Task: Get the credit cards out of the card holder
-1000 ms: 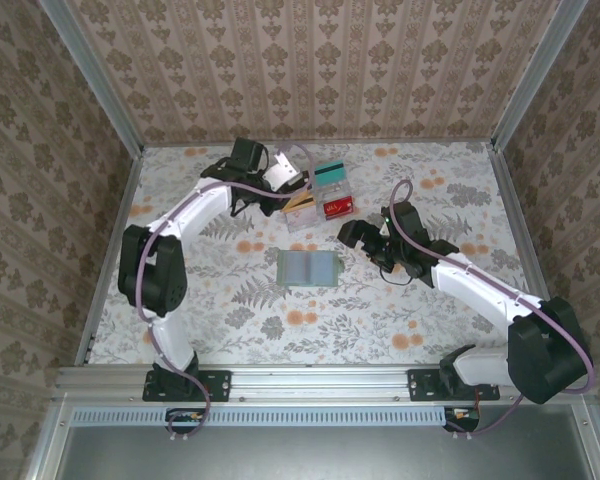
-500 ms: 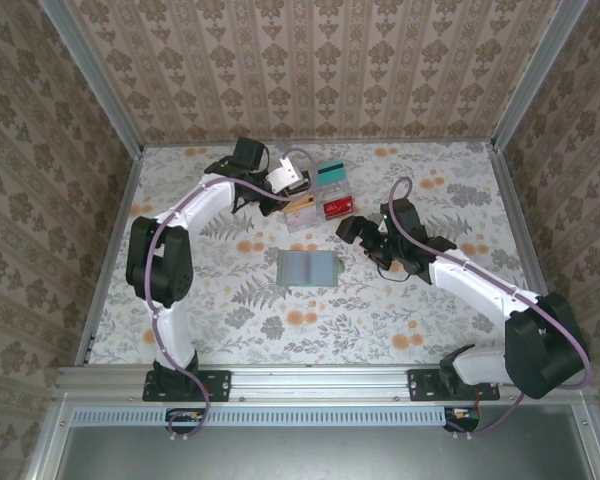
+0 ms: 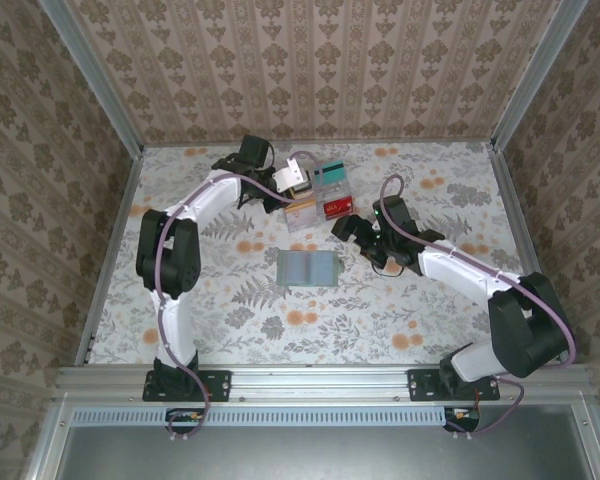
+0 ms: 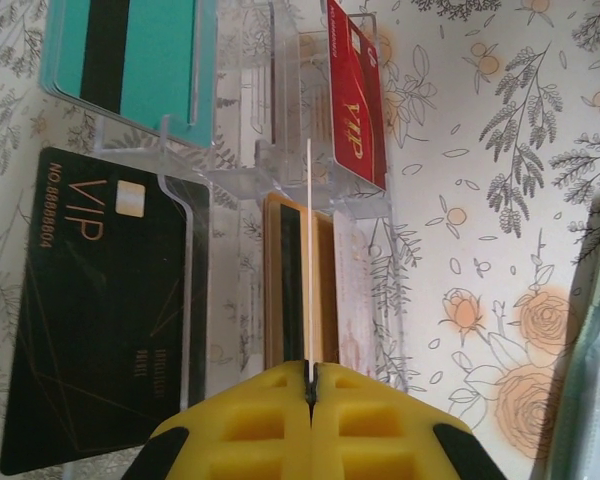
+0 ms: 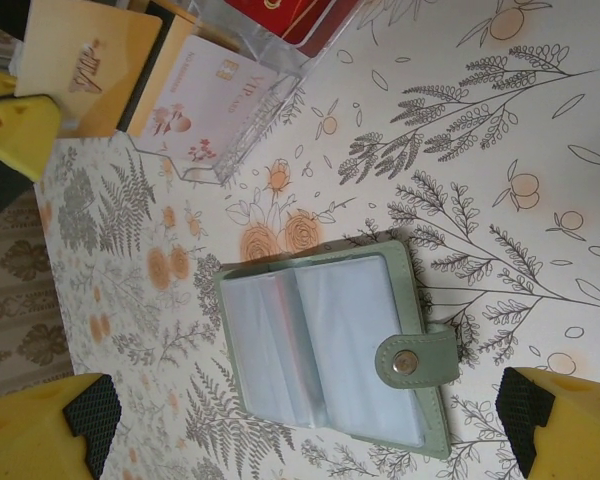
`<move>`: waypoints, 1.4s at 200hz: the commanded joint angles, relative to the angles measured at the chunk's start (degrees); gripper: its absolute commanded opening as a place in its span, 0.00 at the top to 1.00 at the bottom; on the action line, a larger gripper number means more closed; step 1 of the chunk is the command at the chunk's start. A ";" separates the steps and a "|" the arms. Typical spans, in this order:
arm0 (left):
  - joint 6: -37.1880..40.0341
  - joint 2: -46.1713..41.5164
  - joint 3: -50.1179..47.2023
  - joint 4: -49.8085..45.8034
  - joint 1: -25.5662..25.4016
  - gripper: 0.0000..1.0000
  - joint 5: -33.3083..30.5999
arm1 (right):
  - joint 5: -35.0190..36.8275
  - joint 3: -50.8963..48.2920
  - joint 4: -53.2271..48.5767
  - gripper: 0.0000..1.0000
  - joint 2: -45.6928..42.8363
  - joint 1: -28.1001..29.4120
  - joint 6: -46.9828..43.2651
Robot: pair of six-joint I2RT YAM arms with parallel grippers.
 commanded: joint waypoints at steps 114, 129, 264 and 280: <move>2.96 2.98 1.01 -0.58 0.17 1.00 -1.08 | -1.54 3.35 0.74 0.00 2.07 -0.30 1.02; 2.32 2.89 0.72 0.49 0.17 0.94 -2.01 | -1.77 3.49 0.78 0.00 2.12 -0.25 0.99; -15.03 -12.75 -8.39 12.12 3.64 0.56 -0.40 | 6.33 11.40 -11.63 0.01 4.32 4.86 -5.57; -22.48 -16.67 -11.96 15.70 4.76 0.43 -5.45 | 9.12 14.31 -14.99 0.04 6.28 7.68 -7.15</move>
